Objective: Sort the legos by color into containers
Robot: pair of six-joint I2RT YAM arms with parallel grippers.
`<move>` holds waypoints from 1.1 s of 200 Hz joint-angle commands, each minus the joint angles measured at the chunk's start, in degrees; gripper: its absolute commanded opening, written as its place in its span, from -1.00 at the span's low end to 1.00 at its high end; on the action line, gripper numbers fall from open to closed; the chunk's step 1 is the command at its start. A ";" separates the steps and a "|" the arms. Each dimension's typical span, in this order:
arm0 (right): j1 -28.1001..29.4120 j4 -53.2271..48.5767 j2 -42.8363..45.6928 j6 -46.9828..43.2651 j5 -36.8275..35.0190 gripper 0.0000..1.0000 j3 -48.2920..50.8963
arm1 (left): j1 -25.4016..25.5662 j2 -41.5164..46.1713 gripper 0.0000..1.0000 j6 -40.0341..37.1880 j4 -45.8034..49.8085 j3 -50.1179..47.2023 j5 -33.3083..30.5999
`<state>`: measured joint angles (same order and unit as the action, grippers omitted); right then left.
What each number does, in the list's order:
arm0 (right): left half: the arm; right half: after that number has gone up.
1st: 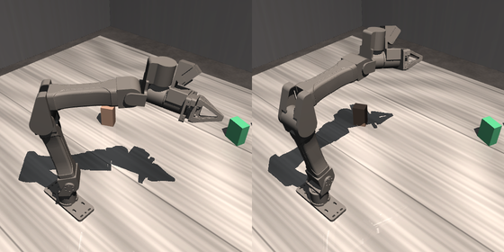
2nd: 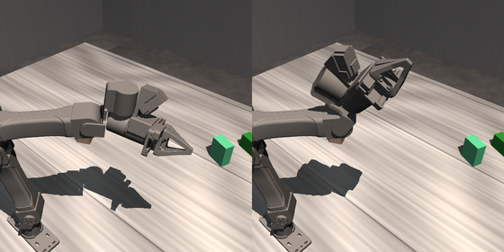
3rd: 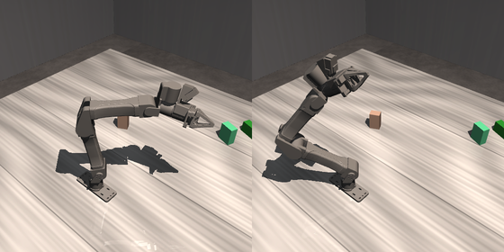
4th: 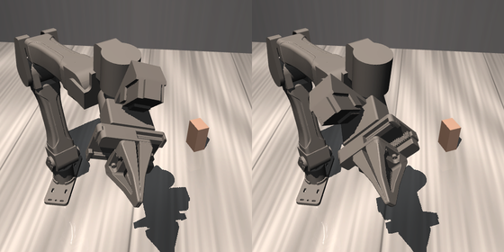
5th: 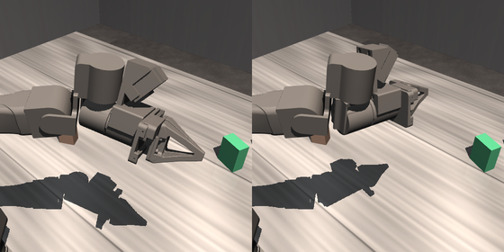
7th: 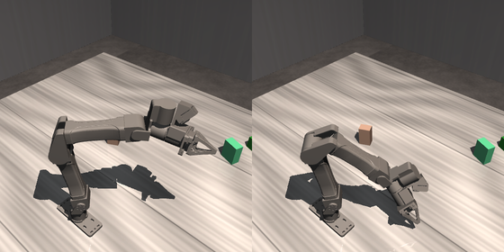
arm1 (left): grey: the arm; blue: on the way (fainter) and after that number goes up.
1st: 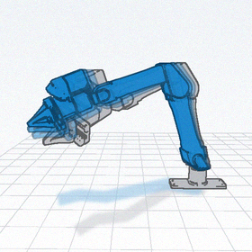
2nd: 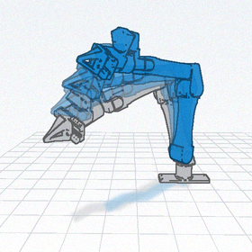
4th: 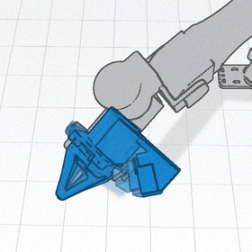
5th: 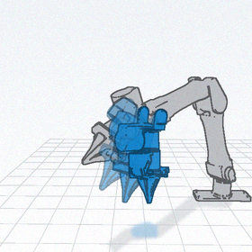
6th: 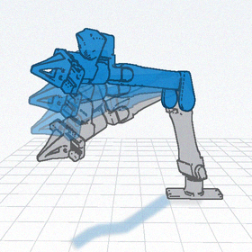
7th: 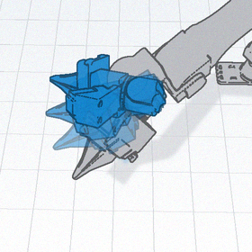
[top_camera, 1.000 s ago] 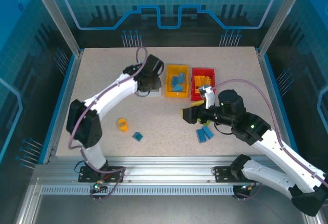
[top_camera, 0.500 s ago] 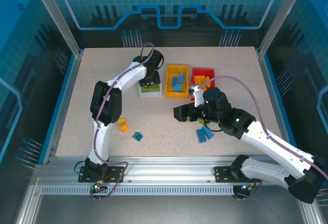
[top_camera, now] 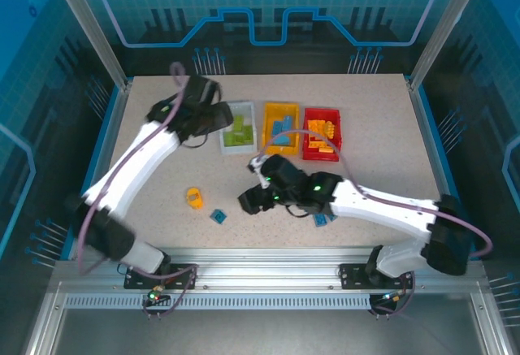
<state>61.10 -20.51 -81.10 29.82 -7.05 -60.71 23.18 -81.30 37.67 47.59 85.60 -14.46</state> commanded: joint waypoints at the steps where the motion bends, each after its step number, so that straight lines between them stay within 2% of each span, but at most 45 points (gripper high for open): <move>1: 4.71 2.86 -8.30 1.72 -4.52 0.57 -5.98 | -0.10 14.08 0.33 4.64 3.32 -8.94 -4.10; 37: 9.22 0.76 -25.35 5.87 -7.64 0.61 -19.34 | -0.15 35.45 0.40 7.30 8.76 -23.02 -8.29; 79: 9.07 -6.98 -40.47 9.05 -8.80 0.65 -34.93 | -0.18 50.30 0.43 9.30 19.17 -28.38 -12.83; 127: 7.74 -12.73 -51.76 8.51 -9.03 0.64 -48.60 | -0.18 56.18 0.44 9.77 24.67 -28.80 -13.31; 175: 6.32 -20.56 -61.98 9.29 -10.45 0.45 -61.26 | -0.16 58.77 0.44 10.97 27.73 -29.18 -13.01; 198: 5.79 -21.75 -64.20 9.54 -11.49 0.24 -64.00 | -0.23 59.00 0.44 11.70 27.46 -29.41 -11.94; 220: 5.26 -21.64 -64.74 9.38 -10.84 -0.06 -65.31 | -0.22 59.32 0.44 11.99 26.94 -29.85 -10.82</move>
<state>67.70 -39.05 -143.59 38.74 -17.26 -123.87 23.18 -22.96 48.21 73.49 56.88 -26.13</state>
